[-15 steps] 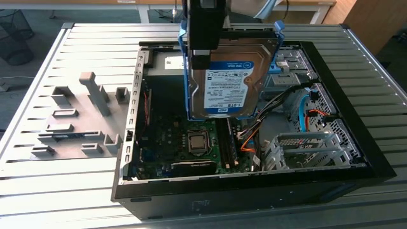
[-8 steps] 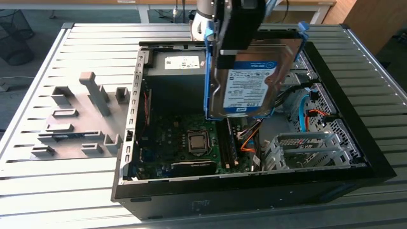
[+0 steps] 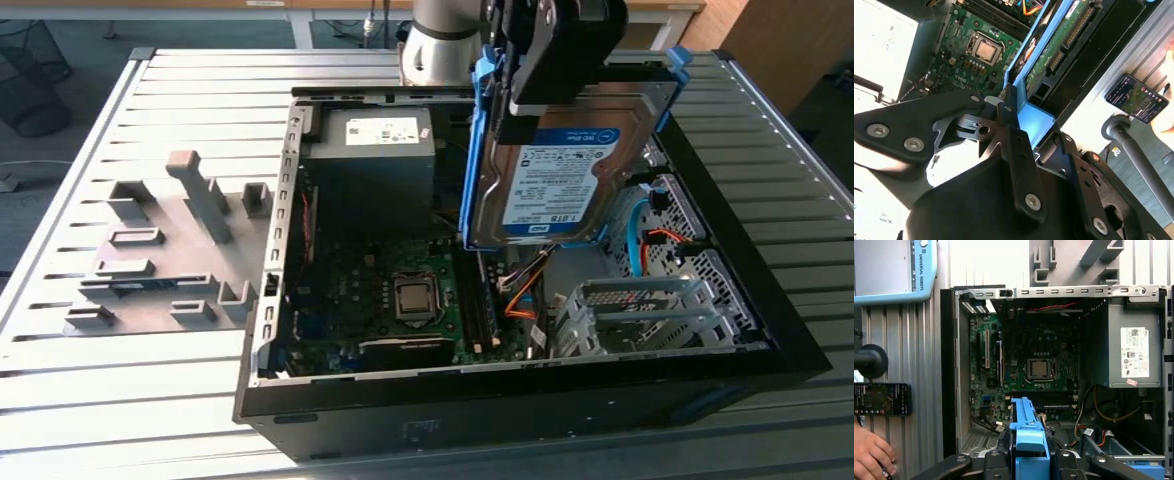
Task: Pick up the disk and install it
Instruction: 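Insert the disk into the insertion slot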
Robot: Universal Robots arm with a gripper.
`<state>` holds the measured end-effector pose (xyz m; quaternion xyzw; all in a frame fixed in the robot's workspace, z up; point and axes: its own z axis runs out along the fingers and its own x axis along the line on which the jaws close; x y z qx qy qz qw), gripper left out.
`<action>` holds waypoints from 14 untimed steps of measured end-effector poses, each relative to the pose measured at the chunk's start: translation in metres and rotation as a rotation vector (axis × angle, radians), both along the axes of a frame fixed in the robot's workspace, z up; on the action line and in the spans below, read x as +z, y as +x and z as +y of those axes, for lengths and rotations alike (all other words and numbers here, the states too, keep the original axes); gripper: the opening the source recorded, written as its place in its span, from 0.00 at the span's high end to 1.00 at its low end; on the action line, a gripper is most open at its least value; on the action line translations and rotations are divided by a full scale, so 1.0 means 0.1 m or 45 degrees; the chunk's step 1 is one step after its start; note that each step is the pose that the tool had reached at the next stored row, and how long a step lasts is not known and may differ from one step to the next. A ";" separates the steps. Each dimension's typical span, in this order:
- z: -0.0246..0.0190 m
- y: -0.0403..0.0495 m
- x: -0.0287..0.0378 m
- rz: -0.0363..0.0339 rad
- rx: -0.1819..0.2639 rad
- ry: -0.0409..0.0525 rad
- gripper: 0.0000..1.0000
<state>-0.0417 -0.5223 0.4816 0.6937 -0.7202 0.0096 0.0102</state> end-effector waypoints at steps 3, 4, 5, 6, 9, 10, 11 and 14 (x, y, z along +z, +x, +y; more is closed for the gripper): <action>0.000 0.001 0.000 0.0000 0.000 0.000 0.63; 0.000 0.002 0.000 0.0000 0.000 0.000 0.63; 0.000 0.002 0.000 0.0000 0.000 0.000 0.63; 0.000 0.002 0.000 0.0000 0.000 0.000 0.63; 0.000 0.003 0.000 0.0000 0.000 0.000 0.63; 0.000 0.002 0.000 0.0000 0.000 0.000 0.63; 0.000 0.003 0.000 0.0000 0.000 0.000 0.63; -0.012 0.003 -0.001 0.0000 0.000 0.000 0.63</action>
